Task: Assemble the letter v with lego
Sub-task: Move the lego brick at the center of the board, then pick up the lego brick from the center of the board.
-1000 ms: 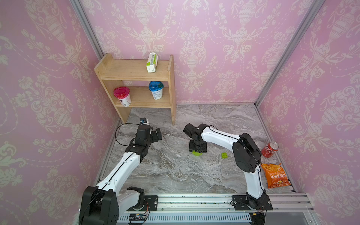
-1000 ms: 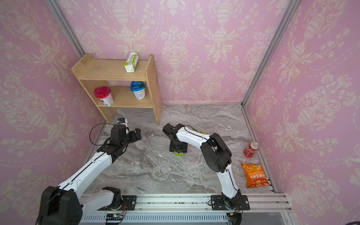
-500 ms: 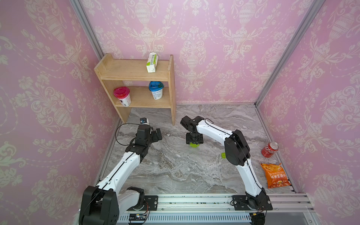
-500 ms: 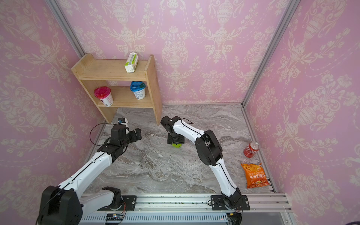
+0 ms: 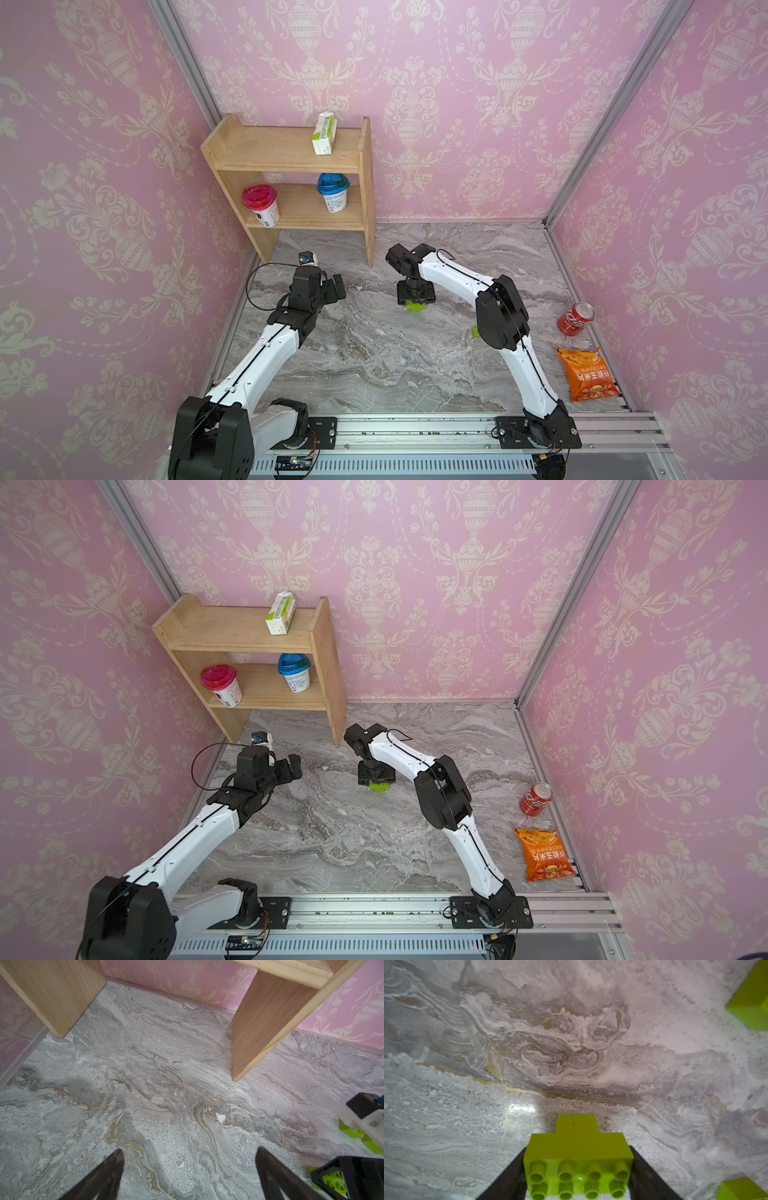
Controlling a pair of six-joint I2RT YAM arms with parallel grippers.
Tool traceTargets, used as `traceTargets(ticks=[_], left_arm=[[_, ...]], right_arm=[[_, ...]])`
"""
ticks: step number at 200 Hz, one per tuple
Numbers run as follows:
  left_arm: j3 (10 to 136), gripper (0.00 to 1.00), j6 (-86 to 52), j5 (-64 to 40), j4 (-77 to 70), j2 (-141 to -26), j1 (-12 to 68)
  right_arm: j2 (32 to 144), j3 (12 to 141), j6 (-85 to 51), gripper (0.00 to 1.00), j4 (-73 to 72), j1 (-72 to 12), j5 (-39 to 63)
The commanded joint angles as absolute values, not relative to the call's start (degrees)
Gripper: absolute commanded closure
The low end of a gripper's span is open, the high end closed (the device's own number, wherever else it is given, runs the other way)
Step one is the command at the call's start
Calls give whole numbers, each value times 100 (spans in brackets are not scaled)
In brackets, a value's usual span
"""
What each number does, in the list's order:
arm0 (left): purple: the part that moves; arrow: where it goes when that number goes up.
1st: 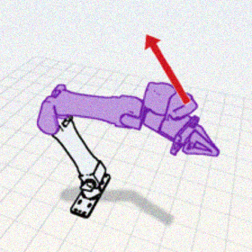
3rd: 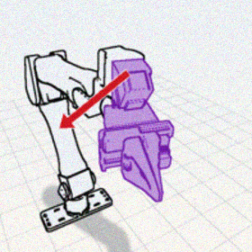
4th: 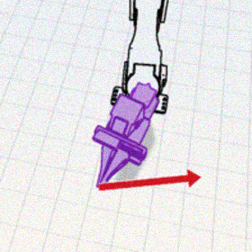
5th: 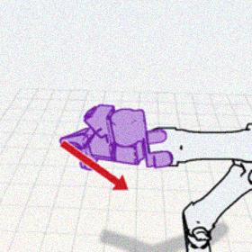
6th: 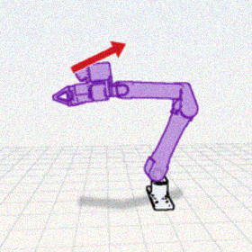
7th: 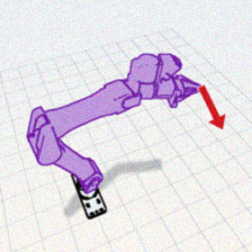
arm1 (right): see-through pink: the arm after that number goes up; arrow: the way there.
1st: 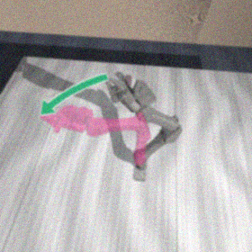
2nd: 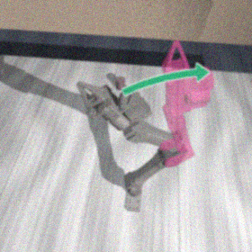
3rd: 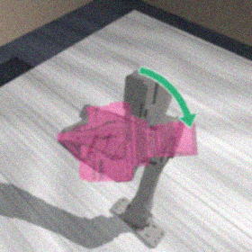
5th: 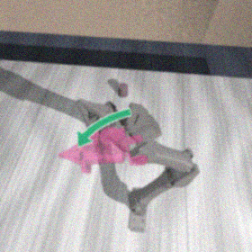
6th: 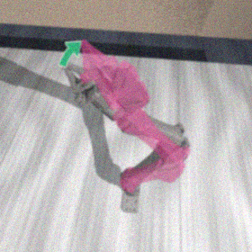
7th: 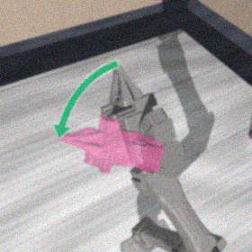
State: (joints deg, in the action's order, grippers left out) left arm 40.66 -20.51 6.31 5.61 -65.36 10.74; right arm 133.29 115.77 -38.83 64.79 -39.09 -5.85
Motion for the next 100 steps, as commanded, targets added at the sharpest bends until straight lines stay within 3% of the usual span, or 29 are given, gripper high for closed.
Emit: traceTargets(ticks=[1, 18, 40, 69, 100], left_arm=[[4145, 1, -2142, 625, 688, -6587, 1115], [4118, 1, -2162, 603, 703, -6574, 1116], [4096, 1, -2196, 611, 703, -6574, 1118], [4102, 1, -2199, 613, 685, -6607, 1118], [4121, 1, -2222, 543, 676, -6695, 1119]], right_arm=[[13028, 11641, -3753, 16, 6679, -3911, -553], [12768, 11660, -3735, 9, 6732, -3900, -566], [12176, 11265, -3786, 8, 6673, -3744, -615], [11615, 10465, -3912, 18, 6232, -3105, -766], [12032, 10656, -3945, 24, 6074, -2548, -861]])
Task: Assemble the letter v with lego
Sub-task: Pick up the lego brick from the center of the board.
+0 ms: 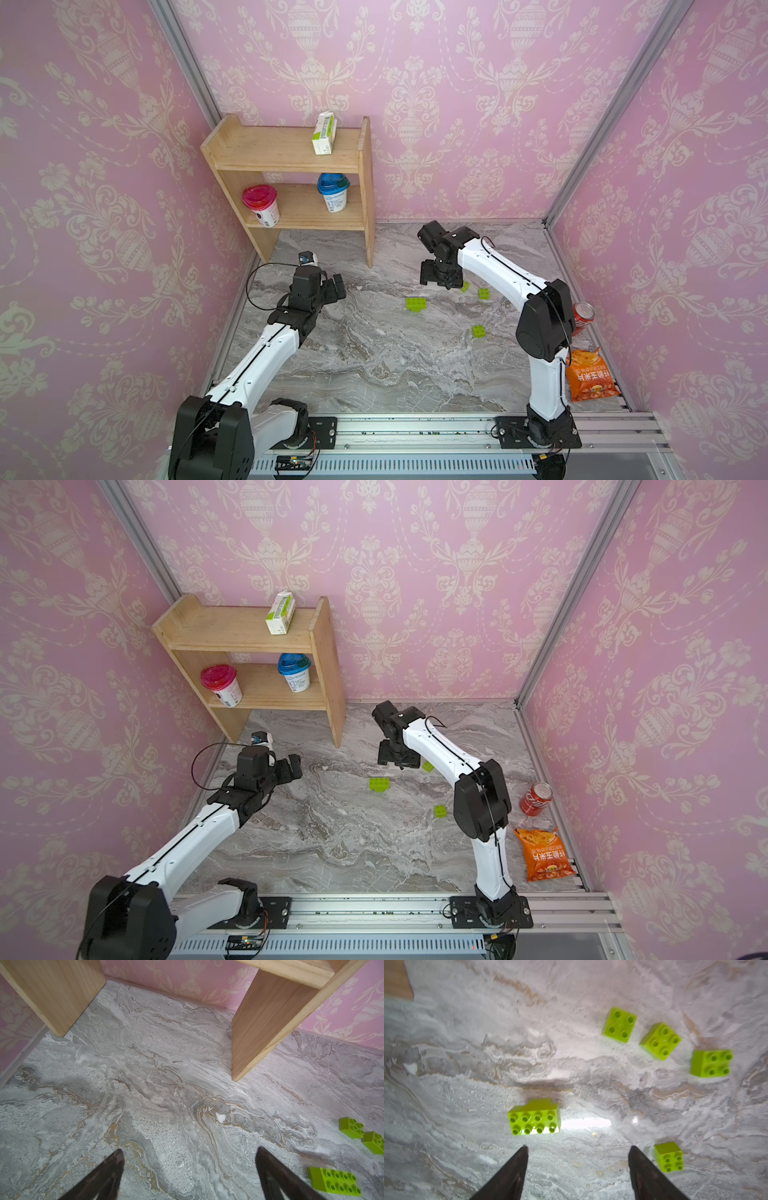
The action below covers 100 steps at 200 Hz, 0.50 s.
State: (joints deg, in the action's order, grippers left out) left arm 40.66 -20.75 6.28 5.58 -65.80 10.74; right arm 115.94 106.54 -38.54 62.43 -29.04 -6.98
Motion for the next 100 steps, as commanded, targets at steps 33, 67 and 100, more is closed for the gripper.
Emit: traceTargets(ticks=[33, 67, 100], left_arm=[[4115, 1, -2206, 605, 712, -6647, 1121], [4107, 1, -2190, 626, 755, -6634, 1117], [4129, 1, -2161, 670, 749, -6631, 1117]], right_arm=[[12613, 11112, -3976, 26, 6024, -2315, -787], [13087, 11472, -3960, 33, 5951, -2206, -755], [13343, 11655, -3940, 36, 5960, -2177, -778]])
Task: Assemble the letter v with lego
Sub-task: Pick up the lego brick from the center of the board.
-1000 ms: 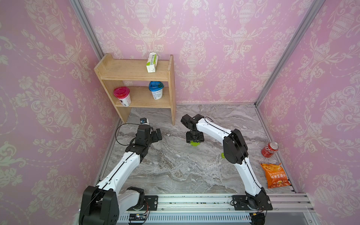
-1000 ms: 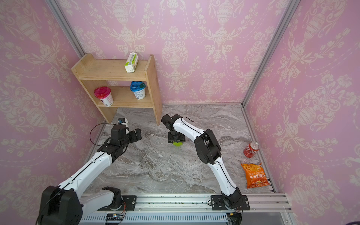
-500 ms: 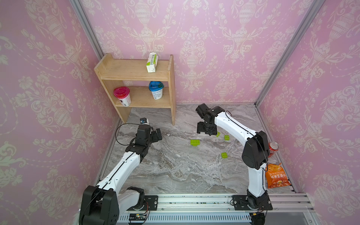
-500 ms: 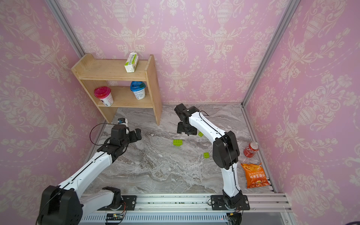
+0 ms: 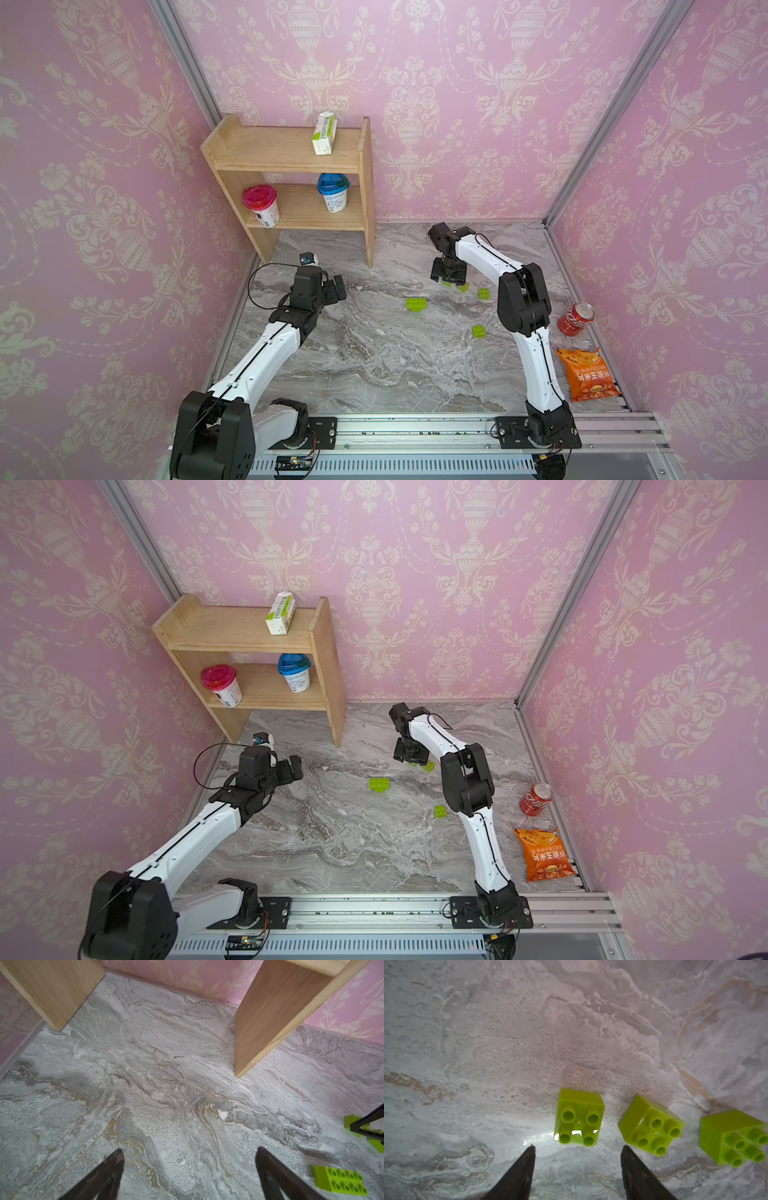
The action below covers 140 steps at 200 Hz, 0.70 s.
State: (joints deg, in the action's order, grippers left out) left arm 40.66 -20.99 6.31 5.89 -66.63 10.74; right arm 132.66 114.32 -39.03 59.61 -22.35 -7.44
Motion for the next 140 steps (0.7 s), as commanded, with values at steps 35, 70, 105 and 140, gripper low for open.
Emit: traceTargets(ticks=[35, 70, 105, 140], left_arm=[[4152, 1, -2168, 628, 724, -6653, 1116], [4122, 1, -2162, 650, 743, -6623, 1116], [4118, 1, -2153, 674, 781, -6587, 1117], [4154, 1, -2133, 694, 856, -6582, 1116]], right_arm=[[13529, 11746, -3936, 43, 5945, -2094, -797], [13710, 11892, -3845, 44, 6023, -2063, -681], [13808, 11936, -3802, 50, 6035, -2065, -618], [13472, 11690, -3678, 72, 5923, -2066, -699]])
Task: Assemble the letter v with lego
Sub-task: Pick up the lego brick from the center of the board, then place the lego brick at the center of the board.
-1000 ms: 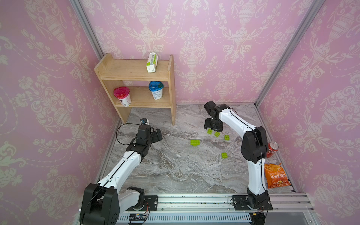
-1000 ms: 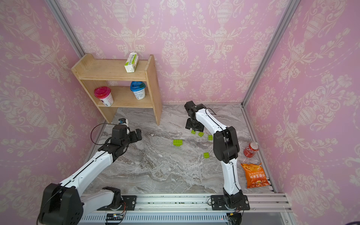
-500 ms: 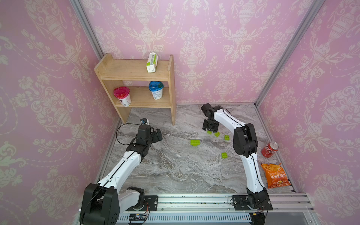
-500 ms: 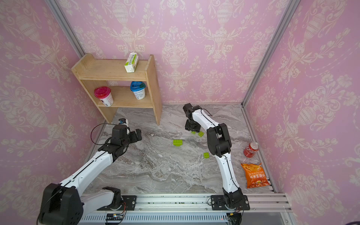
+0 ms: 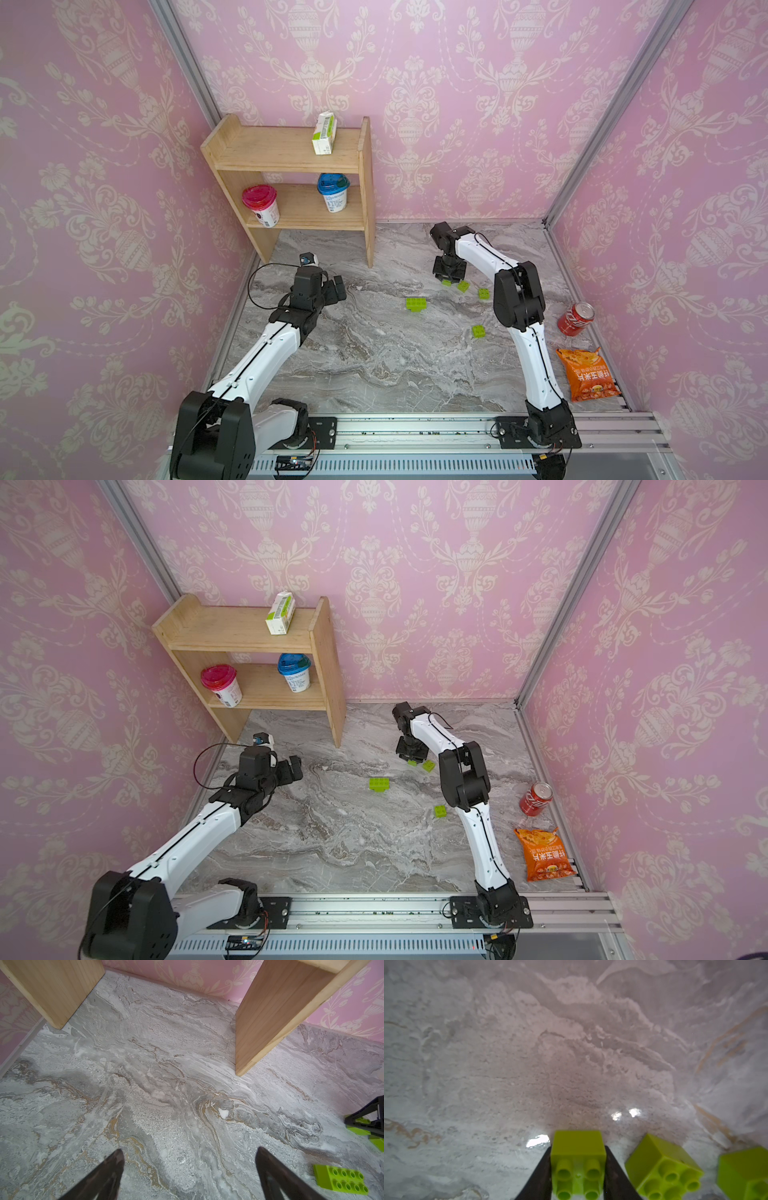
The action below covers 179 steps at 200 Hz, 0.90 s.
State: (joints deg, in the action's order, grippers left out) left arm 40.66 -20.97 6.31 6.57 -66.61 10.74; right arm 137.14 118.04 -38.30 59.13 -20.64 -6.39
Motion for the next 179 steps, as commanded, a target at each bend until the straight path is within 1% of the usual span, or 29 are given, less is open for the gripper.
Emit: traceTargets(ticks=[1, 21, 27, 34, 64, 88, 103, 128, 156, 179], left_arm=[[4151, 1, -2134, 690, 858, -6587, 1116], [4282, 1, -2145, 556, 890, -6659, 1121], [4347, 1, -2145, 487, 911, -6694, 1125], [4374, 1, -2128, 441, 928, -6731, 1138], [4349, 1, -2178, 406, 817, -6839, 1177], [4317, 1, -2317, 455, 624, -6900, 1202], [4326, 1, -2372, 482, 546, -6908, 1208], [4329, 1, -2395, 473, 512, -6958, 1248], [4249, 1, -2420, 186, 308, -7314, 1250], [4245, 1, -2466, 32, 294, -7452, 1279]], right_arm=[[13455, 11677, -3667, 73, 5919, -2070, -701], [13008, 11402, -3458, 77, 5867, -2131, -708], [12799, 11264, -3242, 81, 5834, -2158, -715], [12512, 11020, -3146, 82, 5783, -2213, -721], [11191, 9497, -2956, 83, 5494, -2706, -788], [10519, 8383, -3146, 86, 5202, -3223, -756], [10394, 7990, -3295, 86, 5037, -3562, -603], [10453, 7550, -3361, 86, 4559, -4070, -665], [10670, 7116, -3306, 86, 3845, -4151, -494], [10801, 7119, -3299, 83, 3886, -4192, -622]])
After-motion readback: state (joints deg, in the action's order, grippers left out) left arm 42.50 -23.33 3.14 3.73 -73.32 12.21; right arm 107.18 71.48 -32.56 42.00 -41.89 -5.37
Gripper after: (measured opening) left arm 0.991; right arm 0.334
